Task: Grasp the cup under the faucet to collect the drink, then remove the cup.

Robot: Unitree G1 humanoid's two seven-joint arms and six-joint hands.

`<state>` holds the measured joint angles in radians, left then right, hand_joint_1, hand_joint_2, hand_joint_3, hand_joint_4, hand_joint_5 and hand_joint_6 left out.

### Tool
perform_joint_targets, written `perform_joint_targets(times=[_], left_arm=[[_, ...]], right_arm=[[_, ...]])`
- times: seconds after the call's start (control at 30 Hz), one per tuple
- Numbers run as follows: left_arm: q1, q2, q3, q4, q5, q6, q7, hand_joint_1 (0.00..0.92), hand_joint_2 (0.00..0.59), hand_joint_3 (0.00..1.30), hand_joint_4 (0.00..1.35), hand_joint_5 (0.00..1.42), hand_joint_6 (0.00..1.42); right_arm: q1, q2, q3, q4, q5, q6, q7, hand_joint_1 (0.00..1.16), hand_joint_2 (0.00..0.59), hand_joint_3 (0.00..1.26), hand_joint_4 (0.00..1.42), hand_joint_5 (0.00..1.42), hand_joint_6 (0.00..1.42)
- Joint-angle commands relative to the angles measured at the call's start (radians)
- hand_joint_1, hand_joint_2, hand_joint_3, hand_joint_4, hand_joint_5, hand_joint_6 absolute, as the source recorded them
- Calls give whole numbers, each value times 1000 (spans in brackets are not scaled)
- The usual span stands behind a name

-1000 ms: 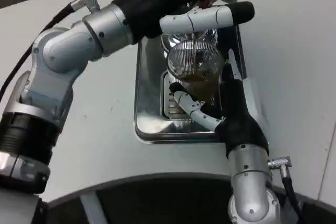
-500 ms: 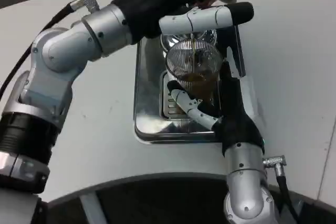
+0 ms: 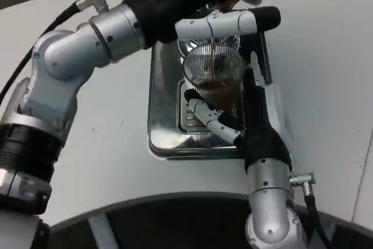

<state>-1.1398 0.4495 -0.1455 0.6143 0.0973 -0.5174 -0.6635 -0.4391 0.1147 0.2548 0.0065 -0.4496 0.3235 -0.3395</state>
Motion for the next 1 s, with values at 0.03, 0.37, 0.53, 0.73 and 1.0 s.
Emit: perform_joint_targets(times=[0.03, 0.37, 0.53, 0.73, 1.0], left_arm=[[5, 4, -30, 1, 27, -3, -29, 0, 115, 165, 0, 11, 212], [9, 8, -34, -13, 27, -1, -26, 0, 115, 165, 0, 11, 212], [12, 12, -35, -21, 26, -1, -26, 0, 115, 165, 0, 11, 212], [15, 14, -34, -29, 21, 7, -28, 0, 118, 165, 0, 11, 212], [20, 19, -31, -48, 13, 20, -32, 0, 120, 169, 0, 11, 212]], right_arm=[[-4, 54, 3, 30, 14, 33, -2, 668, 230, 0, 0, 0, 0], [4, 60, 10, 26, 17, 42, -6, 668, 230, 0, 0, 0, 0], [-1, 62, 16, 27, 16, 44, -9, 668, 230, 0, 0, 0, 0], [1, 64, 22, 23, 18, 44, -9, 668, 230, 0, 0, 0, 0], [-2, 64, 34, 21, 15, 50, -11, 667, 230, 0, 0, 0, 25]])
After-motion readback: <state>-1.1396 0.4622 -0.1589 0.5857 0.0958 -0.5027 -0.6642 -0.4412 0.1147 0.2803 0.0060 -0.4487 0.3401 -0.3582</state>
